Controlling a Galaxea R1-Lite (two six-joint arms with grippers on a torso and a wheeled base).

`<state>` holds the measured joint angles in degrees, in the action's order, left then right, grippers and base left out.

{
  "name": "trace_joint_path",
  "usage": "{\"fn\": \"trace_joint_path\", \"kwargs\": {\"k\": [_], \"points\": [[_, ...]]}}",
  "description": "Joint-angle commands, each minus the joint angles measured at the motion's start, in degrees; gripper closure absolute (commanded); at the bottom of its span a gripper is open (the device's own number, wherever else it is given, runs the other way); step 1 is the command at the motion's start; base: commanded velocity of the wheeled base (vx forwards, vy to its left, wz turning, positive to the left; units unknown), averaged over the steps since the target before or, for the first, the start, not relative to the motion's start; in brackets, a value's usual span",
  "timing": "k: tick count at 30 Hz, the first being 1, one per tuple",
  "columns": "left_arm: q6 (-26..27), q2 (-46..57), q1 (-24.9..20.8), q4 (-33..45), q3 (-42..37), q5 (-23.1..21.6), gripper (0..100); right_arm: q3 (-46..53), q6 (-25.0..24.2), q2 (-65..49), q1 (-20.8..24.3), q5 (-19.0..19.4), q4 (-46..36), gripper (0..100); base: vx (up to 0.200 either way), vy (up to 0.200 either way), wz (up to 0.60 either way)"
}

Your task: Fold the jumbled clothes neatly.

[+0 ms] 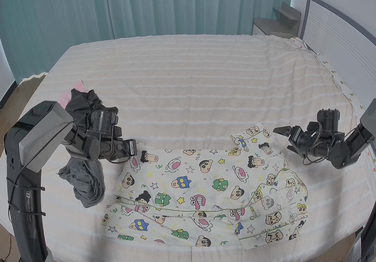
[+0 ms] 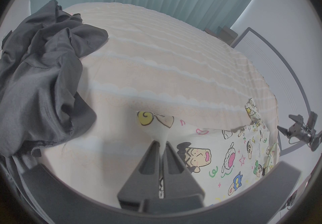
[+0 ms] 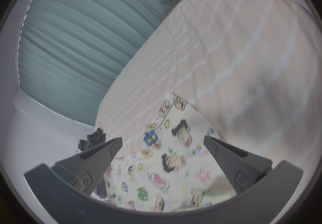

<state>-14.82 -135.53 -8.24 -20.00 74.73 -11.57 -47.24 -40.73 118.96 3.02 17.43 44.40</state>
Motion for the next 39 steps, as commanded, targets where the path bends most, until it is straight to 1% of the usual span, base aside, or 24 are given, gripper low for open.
{"fn": "trace_joint_path", "kwargs": {"k": [1, 2, 7, 9, 11, 19, 25, 30, 33, 39], "points": [[-1.3, 2.2, 0.0, -2.7, -3.2, 2.8, 100, -22.5, 11.6, 14.6, -1.7, -5.5, -15.9, 0, 0.000, 0.000, 0.00], [-1.3, 2.3, -0.1, -2.8, -3.5, 2.9, 100, -23.9, 13.1, 15.6, -1.9, -5.5, -16.2, 0, 0.000, 0.000, 0.00], [-1.3, 2.4, -0.5, -2.8, -3.9, 3.0, 100, -27.3, 15.8, 18.2, -2.1, -5.5, -18.7, 0, 0.000, 0.000, 0.00], [-1.3, 2.4, -0.5, -2.8, -4.1, 3.0, 100, -28.7, 17.7, 19.1, -2.1, -5.5, -20.8, 0, 0.000, 0.000, 0.00], [-1.3, 2.6, -0.5, -2.7, -4.2, 3.0, 100, -29.2, 19.0, 19.6, -2.5, -5.5, -21.2, 0, 0.000, 0.000, 0.00], [-1.3, 2.7, -0.5, -2.7, -4.5, 3.0, 100, -27.5, 19.2, 18.4, -1.7, -4.2, -21.1, 0, 0.000, 0.000, 0.00], [-1.4, 2.6, -0.5, -2.7, -4.4, 3.0, 100, -24.8, 19.2, 14.9, -1.3, 0.3, -21.0, 0, 0.000, 0.000, 0.00], [-1.4, 2.6, -0.5, -2.7, -4.3, 2.9, 100, -24.5, 19.2, 15.4, -0.7, 1.6, -21.1, 0, 0.000, 0.000, 0.00], [-1.5, 2.6, -0.5, -2.7, -4.3, 2.9, 100, -24.7, 19.2, 16.6, -0.5, 3.2, -21.3, 0, 0.000, 0.000, 0.00], [-1.5, 2.5, -0.5, -2.7, -4.4, 2.9, 100, -25.4, 18.6, 18.2, 0.6, 4.0, -21.3, 0, 0.000, 0.000, 0.00]]}}
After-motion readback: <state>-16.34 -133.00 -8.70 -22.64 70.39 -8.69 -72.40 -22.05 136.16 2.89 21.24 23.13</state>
